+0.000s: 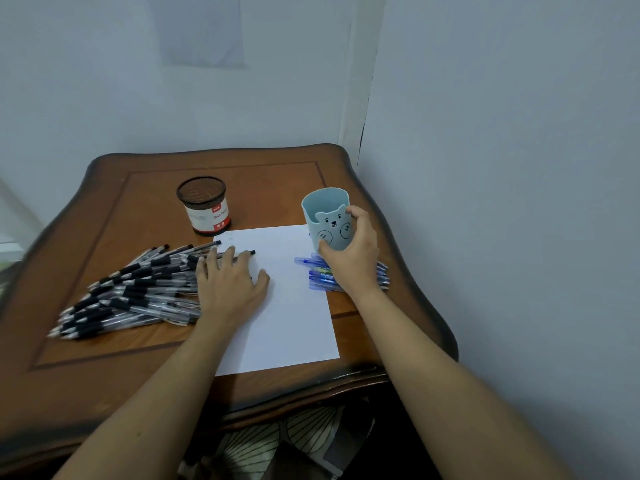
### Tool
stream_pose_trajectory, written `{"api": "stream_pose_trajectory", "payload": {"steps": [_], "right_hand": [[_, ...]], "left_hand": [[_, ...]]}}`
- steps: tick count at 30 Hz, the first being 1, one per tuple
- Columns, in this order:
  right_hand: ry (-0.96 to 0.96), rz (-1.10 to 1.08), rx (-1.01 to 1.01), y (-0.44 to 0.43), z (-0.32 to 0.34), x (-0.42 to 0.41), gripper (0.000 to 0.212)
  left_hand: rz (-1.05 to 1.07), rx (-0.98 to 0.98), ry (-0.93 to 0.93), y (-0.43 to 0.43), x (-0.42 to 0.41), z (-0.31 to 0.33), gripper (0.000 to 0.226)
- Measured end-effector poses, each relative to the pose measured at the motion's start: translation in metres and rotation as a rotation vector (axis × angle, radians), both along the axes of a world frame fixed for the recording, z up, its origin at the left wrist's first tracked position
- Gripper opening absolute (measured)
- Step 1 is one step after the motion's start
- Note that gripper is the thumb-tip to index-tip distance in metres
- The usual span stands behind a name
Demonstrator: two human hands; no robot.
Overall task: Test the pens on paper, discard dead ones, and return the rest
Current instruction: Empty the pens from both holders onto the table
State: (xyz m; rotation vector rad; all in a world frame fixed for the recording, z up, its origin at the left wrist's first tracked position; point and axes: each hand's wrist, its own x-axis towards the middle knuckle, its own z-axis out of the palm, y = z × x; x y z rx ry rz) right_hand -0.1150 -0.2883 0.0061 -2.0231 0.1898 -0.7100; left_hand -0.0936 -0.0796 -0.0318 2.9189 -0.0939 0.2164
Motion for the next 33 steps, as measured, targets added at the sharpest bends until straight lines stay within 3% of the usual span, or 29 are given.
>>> {"api": "stream_pose_trajectory", "payload": {"steps": [15, 24, 30, 33], "right_hand": [[0.076, -0.018, 0.17, 0.03, -0.019, 0.106, 0.065], [0.137, -0.066, 0.221, 0.023, -0.018, 0.128, 0.067], [0.188, 0.011, 0.23, 0.021, -0.016, 0.119, 0.078], [0.171, -0.076, 0.185, 0.022, -0.015, 0.104, 0.056]], "left_hand": [[-0.008, 0.024, -0.011, 0.0, 0.004, -0.01, 0.065], [-0.01, 0.027, -0.023, 0.0, 0.003, -0.009, 0.067], [-0.006, 0.024, -0.016, 0.0, 0.002, -0.008, 0.068], [-0.004, 0.021, -0.011, 0.0, 0.002, -0.007, 0.066]]}}
